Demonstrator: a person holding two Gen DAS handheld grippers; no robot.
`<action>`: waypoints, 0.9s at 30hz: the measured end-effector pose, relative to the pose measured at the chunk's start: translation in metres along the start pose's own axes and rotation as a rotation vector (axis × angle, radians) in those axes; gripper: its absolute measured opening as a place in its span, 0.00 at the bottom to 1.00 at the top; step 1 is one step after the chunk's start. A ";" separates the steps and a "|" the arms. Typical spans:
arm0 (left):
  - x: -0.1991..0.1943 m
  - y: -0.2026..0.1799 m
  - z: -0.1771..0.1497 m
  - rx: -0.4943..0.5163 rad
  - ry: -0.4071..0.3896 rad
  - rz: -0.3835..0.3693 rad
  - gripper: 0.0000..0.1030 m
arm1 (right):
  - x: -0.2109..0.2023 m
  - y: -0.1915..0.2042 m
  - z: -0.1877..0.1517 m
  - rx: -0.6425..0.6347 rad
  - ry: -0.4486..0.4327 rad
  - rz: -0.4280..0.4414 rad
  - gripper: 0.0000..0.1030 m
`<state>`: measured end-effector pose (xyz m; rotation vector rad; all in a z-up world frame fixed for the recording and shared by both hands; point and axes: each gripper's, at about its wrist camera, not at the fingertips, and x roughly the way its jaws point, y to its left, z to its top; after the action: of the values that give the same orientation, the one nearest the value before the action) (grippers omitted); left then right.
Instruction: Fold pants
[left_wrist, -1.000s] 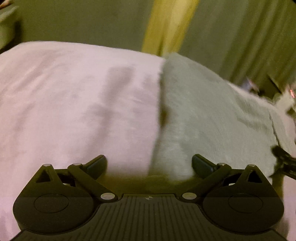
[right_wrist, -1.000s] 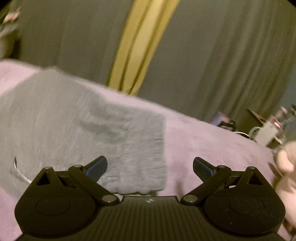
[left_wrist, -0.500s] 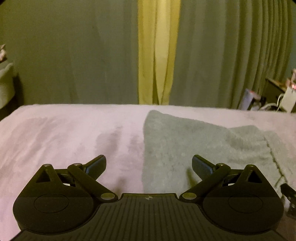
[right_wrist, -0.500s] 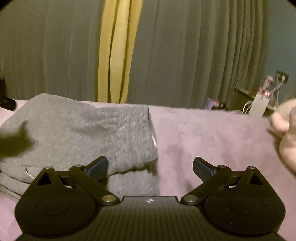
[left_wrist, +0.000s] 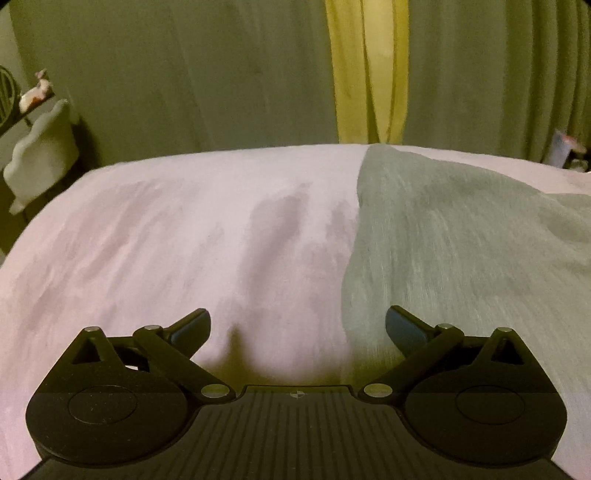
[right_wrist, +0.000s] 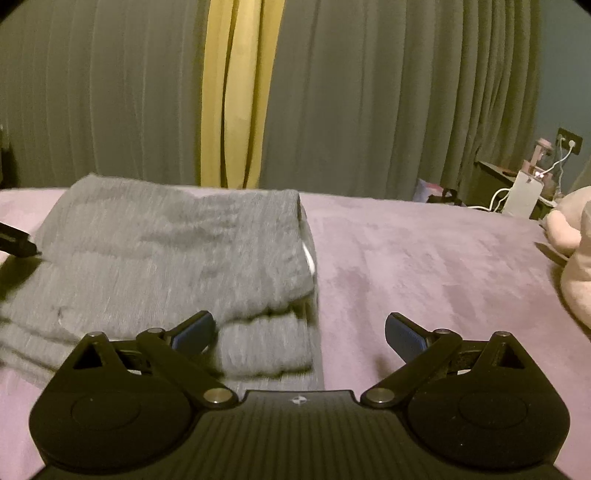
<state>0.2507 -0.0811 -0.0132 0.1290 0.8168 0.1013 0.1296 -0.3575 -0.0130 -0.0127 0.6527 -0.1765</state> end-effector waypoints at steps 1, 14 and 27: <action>-0.010 0.005 -0.009 -0.009 -0.006 -0.010 1.00 | -0.004 0.003 -0.003 -0.012 0.019 -0.010 0.96; -0.112 0.005 -0.092 -0.038 0.157 -0.111 1.00 | -0.101 0.038 -0.016 0.173 0.158 0.125 0.96; -0.189 0.010 -0.062 0.008 0.023 -0.103 1.00 | -0.146 0.053 0.032 0.042 0.205 0.004 0.96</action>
<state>0.0762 -0.0929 0.0827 0.0935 0.8456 0.0030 0.0438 -0.2819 0.0973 0.0480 0.8532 -0.1896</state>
